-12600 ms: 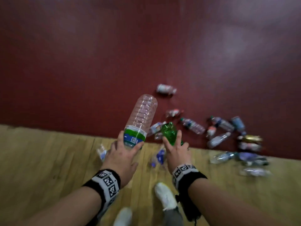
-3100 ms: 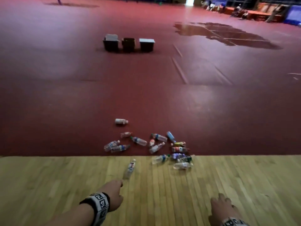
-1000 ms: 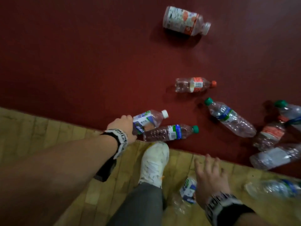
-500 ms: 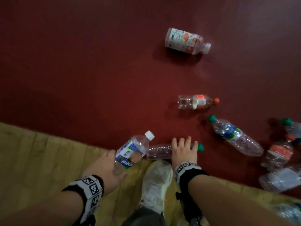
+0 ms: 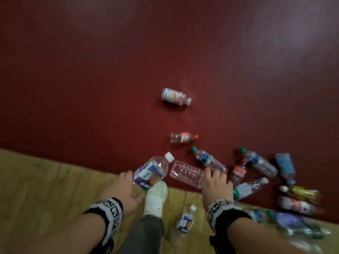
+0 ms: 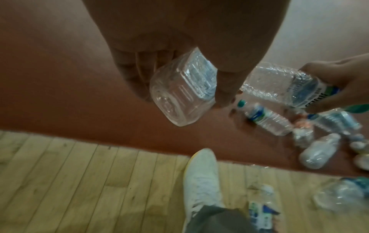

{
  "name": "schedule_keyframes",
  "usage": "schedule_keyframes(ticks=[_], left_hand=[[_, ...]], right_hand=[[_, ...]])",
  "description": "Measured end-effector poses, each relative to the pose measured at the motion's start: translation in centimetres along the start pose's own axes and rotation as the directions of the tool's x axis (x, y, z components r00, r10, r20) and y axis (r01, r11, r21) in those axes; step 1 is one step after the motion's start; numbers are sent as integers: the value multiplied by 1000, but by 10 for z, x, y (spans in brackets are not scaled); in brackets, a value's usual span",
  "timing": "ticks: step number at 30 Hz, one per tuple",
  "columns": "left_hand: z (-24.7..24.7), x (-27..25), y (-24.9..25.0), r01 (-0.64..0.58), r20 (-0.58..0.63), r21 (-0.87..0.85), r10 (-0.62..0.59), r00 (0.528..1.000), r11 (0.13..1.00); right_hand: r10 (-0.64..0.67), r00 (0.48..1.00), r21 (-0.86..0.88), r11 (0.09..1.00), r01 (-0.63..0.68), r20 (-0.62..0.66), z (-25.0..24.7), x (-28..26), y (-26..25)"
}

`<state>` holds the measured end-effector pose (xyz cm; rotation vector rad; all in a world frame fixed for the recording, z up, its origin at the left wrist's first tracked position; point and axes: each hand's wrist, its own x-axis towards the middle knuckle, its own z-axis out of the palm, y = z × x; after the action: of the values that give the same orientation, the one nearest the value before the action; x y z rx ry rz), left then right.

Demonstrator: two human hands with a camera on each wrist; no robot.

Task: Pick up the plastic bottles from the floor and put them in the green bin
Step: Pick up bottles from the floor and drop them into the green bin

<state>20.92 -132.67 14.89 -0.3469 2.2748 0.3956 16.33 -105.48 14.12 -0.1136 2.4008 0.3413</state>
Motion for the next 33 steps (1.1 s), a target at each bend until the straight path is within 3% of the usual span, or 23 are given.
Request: schedule_keyframes(ticks=[5, 9, 16, 22, 26, 31, 33], left_hand=[[-95, -116, 88, -129, -161, 40, 134, 978, 991], [-151, -218, 155, -212, -300, 139, 245, 922, 967], [-164, -394, 229, -237, -476, 178, 295, 829, 955], [-127, -515, 280, -388, -508, 209, 439, 741, 898], [-91, -574, 302, -520, -438, 255, 577, 689, 815], [-18, -649, 338, -699, -293, 287, 754, 587, 655], [30, -680, 351, -769, -216, 303, 826, 520, 563]], right_hand=[[101, 991, 58, 994, -96, -91, -105, -111, 91], [175, 964, 120, 981, -153, -199, -159, -198, 160], [168, 912, 187, 977, -103, -375, -194, -361, 262], [259, 872, 232, 957, -175, -415, -167, -498, 334], [392, 837, 309, 908, -284, -382, -119, -571, 356], [573, 792, 422, 784, -455, -211, -16, -679, 365], [639, 759, 450, 717, -532, -121, 35, -732, 367]])
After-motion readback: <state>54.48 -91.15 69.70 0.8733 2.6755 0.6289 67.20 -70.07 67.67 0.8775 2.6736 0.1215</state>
